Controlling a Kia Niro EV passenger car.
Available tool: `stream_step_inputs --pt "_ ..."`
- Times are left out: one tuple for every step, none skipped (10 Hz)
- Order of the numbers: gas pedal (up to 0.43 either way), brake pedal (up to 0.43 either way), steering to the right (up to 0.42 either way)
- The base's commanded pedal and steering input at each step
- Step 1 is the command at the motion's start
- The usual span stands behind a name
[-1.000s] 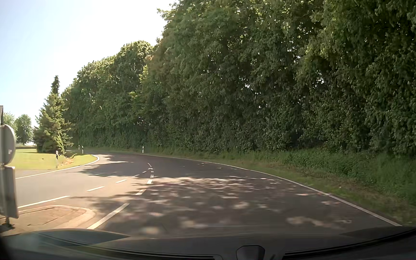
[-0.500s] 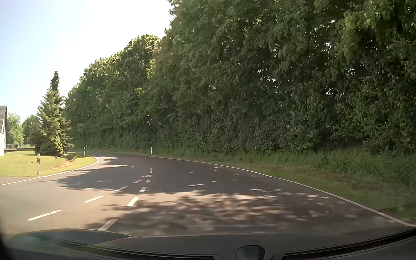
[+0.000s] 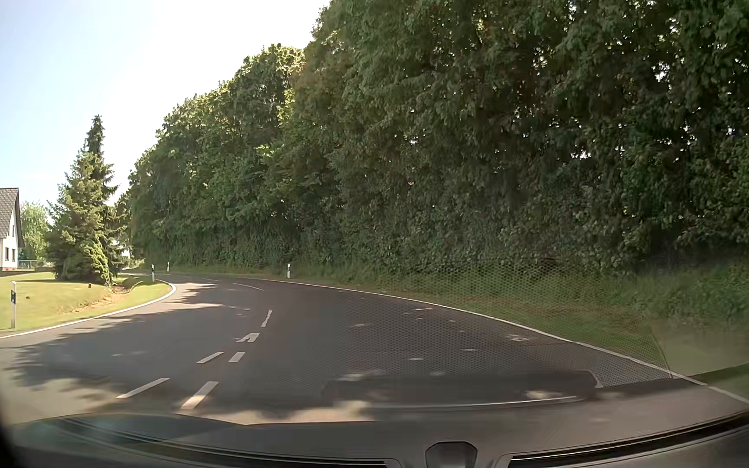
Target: Follow the waypoints while adhering to traffic rules and regulations
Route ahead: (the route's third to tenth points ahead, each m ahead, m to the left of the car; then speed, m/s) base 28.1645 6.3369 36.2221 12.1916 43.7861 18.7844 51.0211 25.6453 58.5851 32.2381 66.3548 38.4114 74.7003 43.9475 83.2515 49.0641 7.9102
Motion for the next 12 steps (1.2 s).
stream_step_inputs --pt "0.268 0.006 -0.063" --pt "0.268 0.006 -0.064" --pt "0.268 0.006 -0.067" --pt "0.268 0.006 -0.072" --pt "0.268 0.006 -0.075" --pt "0.268 0.006 -0.078" --pt "0.268 0.006 -0.080" --pt "0.268 0.006 -0.085" --pt "0.268 0.006 -0.090" --pt "0.260 0.006 -0.093" --pt "0.260 0.006 -0.096" --pt "0.260 0.006 -0.096"
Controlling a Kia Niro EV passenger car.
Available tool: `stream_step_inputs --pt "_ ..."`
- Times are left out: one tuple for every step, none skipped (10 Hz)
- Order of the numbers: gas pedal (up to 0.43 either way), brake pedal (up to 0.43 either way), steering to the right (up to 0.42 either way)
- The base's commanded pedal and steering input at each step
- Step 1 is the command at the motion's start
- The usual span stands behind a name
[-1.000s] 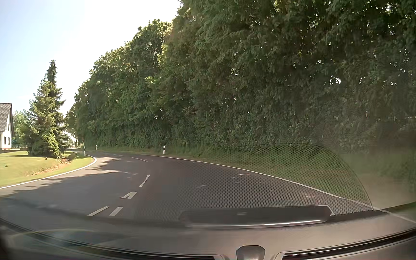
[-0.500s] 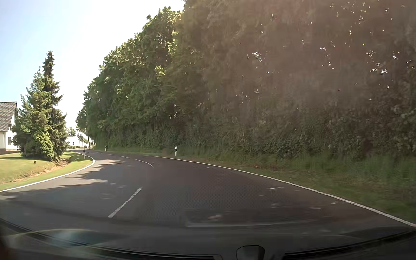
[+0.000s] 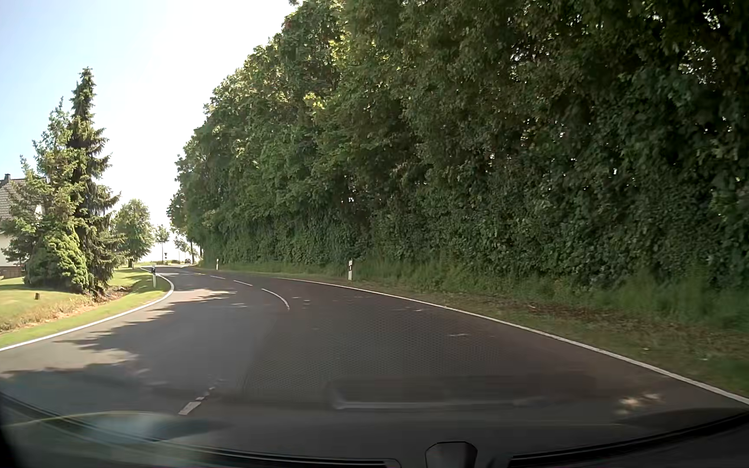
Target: Follow the waypoints while adhering to traffic rules and regulations
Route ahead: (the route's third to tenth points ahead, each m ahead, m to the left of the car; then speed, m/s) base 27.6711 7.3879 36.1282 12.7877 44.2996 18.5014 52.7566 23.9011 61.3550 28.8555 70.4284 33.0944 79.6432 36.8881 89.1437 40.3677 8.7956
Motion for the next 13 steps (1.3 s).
stream_step_inputs --pt "0.260 0.006 -0.095" --pt "0.260 0.006 -0.092" --pt "0.260 0.006 -0.089" --pt "0.260 0.006 -0.086" --pt "0.260 0.006 -0.080" --pt "0.260 0.006 -0.074" --pt "0.260 0.000 -0.070" --pt "0.260 0.006 -0.068" --pt "0.260 0.006 -0.068" --pt "0.260 0.000 -0.069" --pt "0.260 0.006 -0.068" --pt "0.260 0.006 -0.071" --pt "0.260 0.006 -0.074"
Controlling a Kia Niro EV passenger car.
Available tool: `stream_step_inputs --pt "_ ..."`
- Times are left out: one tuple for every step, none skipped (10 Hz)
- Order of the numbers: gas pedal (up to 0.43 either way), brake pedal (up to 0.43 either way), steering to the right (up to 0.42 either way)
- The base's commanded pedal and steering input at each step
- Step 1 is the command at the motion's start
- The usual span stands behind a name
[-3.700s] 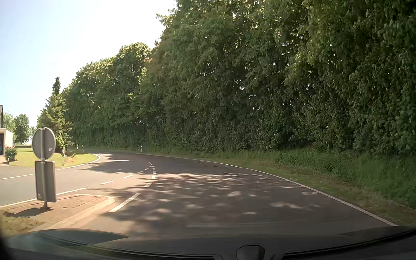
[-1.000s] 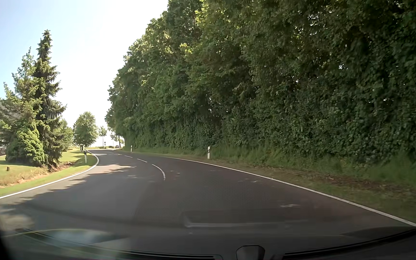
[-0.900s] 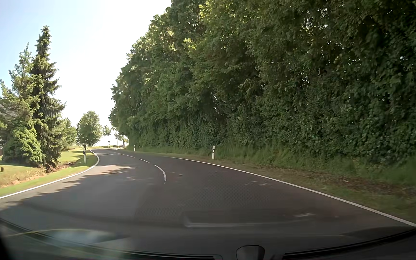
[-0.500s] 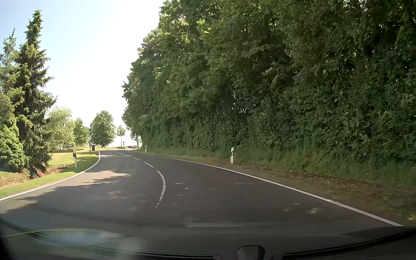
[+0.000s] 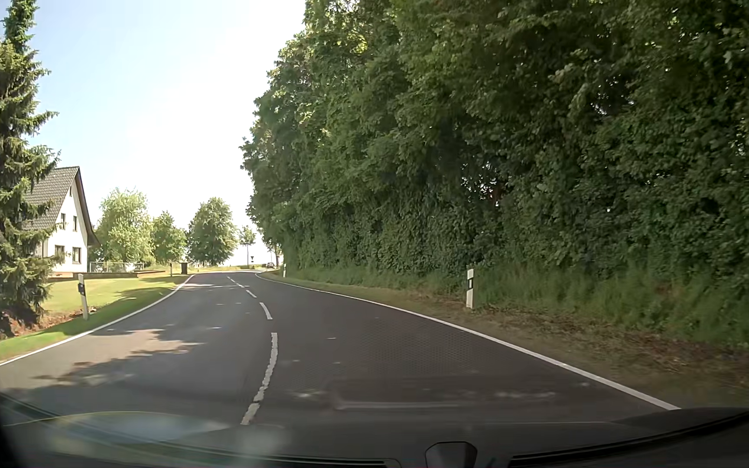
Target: Follow the waypoints while adhering to traffic rules and regulations
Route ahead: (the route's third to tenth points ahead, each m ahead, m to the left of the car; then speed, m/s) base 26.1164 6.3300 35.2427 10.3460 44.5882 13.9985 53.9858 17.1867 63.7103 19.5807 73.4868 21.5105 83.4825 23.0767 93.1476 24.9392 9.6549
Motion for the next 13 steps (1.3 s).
stream_step_inputs --pt "0.260 0.006 -0.080" --pt "0.260 0.006 -0.085" --pt "0.260 0.006 -0.088" --pt "0.260 0.006 -0.092" --pt "0.260 0.006 -0.095" --pt "0.260 0.006 -0.095" --pt "0.260 0.006 -0.096" --pt "0.260 0.006 -0.096" --pt "0.260 0.006 -0.096" --pt "0.260 0.006 -0.096" --pt "0.260 0.006 -0.096" --pt "0.260 0.006 -0.096" --pt "0.260 0.006 -0.096"
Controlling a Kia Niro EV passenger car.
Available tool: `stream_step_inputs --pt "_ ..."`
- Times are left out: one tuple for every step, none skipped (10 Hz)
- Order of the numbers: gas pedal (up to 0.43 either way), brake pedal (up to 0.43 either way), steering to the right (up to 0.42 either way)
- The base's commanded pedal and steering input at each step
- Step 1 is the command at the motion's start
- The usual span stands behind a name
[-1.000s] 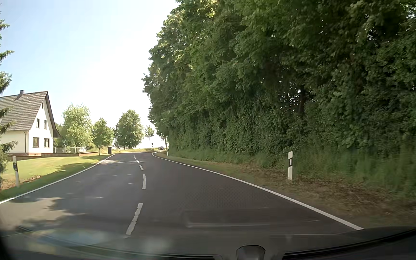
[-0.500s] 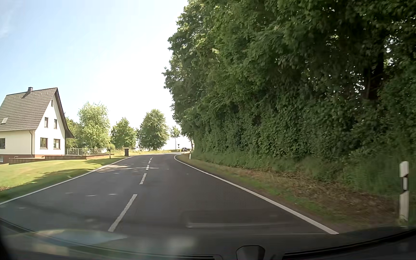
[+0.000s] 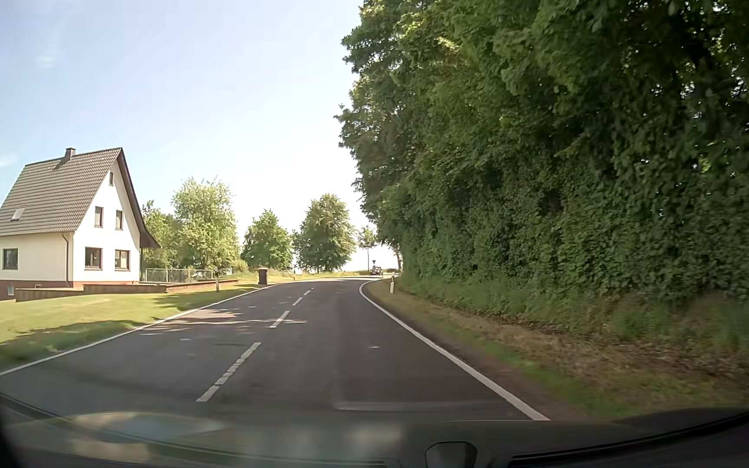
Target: Follow the waypoints while adhering to traffic rules and regulations
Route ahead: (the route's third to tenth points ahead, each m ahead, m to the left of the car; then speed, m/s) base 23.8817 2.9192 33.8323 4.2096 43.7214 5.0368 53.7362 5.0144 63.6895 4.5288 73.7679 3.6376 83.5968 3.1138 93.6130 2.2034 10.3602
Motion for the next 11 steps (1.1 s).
stream_step_inputs --pt "0.260 0.006 -0.096" --pt "0.260 0.006 -0.095" --pt "0.260 0.006 -0.090" --pt "0.260 0.006 -0.085" --pt "0.260 0.006 -0.078" --pt "0.260 0.006 -0.067" --pt "0.260 0.006 -0.056" --pt "0.260 0.006 -0.047" --pt "0.260 0.006 -0.035" --pt "0.260 0.006 -0.022" --pt "0.260 0.006 -0.011"
